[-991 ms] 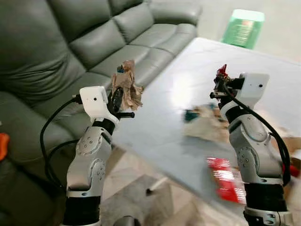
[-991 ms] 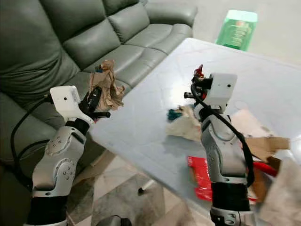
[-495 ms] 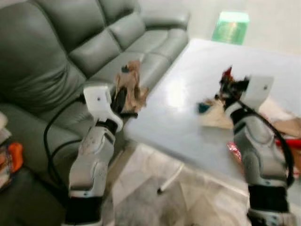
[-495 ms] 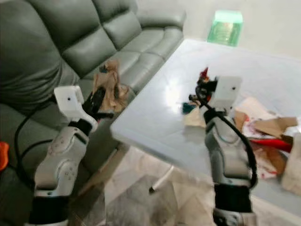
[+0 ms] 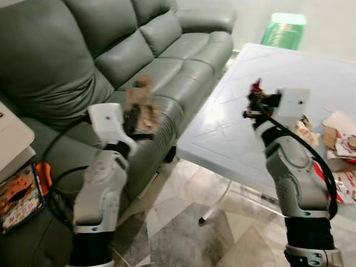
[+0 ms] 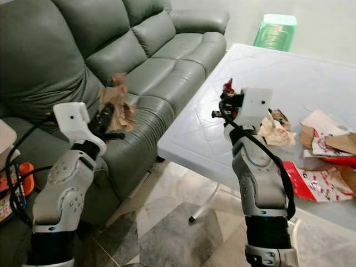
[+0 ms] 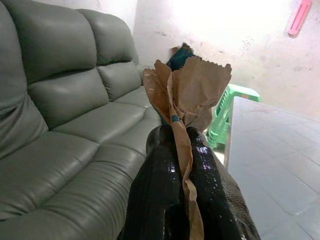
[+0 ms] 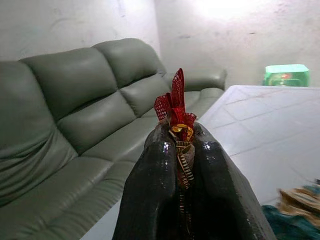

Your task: Picking trash to rubbish bin

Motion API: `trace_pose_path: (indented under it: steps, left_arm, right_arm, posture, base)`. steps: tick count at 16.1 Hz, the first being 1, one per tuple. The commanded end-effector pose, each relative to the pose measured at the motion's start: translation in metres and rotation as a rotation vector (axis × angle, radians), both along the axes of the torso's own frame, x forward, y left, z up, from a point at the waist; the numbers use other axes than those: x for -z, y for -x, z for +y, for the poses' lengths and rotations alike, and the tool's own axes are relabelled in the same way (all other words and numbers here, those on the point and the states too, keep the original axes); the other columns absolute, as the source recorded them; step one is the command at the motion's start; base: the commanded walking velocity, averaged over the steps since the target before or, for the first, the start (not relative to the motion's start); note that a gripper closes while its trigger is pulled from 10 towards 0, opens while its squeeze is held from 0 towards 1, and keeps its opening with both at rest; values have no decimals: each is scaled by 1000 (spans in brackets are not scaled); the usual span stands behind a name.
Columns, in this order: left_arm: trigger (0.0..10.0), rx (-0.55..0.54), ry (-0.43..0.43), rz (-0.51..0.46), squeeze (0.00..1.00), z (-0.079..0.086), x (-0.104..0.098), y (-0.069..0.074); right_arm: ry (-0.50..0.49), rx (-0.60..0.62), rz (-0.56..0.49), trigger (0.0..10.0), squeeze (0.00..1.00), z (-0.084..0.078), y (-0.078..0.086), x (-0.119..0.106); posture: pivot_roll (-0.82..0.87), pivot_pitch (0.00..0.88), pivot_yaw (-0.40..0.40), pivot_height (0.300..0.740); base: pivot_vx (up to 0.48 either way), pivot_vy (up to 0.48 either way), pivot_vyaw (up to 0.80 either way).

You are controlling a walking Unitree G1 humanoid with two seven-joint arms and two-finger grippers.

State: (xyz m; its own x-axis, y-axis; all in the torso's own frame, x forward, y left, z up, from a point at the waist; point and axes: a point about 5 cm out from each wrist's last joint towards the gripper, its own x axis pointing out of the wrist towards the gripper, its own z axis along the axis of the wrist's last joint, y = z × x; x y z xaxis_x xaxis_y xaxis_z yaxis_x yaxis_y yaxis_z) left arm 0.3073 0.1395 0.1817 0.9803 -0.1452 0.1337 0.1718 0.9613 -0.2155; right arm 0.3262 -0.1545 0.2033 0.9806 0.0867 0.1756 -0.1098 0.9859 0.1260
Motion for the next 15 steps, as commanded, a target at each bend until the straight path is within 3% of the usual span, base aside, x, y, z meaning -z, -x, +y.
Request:
trace_pose_path:
  steps: [1, 11, 13, 15]
  left_arm:
    - [10000, 26, 0, -10, 0, -7, -2, -1]
    - [10000, 13, 41, 9, 0, -6, 0, -3]
    - [10000, 20, 38, 13, 0, -7, 1, -3]
    - [10000, 38, 43, 14, 0, -10, 1, -3]
  right_arm:
    - [0, 21, -5, 10000, 0, -6, 0, -3]
    - [15, 22, 3, 10000, 0, -6, 0, -3]
    - [16, 24, 6, 10000, 0, -7, 0, -3]
    - [17, 25, 3, 10000, 0, -7, 0, -3]
  posture:
    - [-55, 65, 27, 740]
    - [-61, 68, 26, 740]
    - [-64, 69, 25, 740]
    - [-70, 68, 29, 740]
  base:
    - [0, 0, -800]
    - [0, 0, -800]
    - [0, 0, 0]
    - [0, 0, -800]
